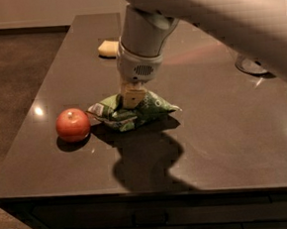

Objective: Move green jalapeno chip bag near apple

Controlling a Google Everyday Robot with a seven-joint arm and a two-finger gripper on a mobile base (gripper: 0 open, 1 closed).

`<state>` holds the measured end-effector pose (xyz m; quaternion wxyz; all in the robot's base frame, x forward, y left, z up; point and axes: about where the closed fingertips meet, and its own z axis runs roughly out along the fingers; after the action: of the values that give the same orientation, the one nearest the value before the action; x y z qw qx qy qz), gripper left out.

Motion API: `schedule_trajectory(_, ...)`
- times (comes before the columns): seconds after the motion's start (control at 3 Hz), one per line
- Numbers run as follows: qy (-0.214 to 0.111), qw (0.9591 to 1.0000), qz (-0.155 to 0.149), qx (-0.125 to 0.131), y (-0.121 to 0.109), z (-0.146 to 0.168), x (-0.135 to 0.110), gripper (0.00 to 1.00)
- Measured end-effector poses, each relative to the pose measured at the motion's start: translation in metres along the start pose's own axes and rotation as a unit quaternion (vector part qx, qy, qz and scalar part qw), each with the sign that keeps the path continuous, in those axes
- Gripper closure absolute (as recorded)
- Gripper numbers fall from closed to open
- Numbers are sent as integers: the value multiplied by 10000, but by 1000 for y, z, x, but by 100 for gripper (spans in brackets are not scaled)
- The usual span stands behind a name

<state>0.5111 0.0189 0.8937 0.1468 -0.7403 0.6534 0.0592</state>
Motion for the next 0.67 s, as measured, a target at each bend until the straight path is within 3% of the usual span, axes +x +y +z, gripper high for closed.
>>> schedule_trajectory(0.67,45,10000,85,-7,0,9,-5,36)
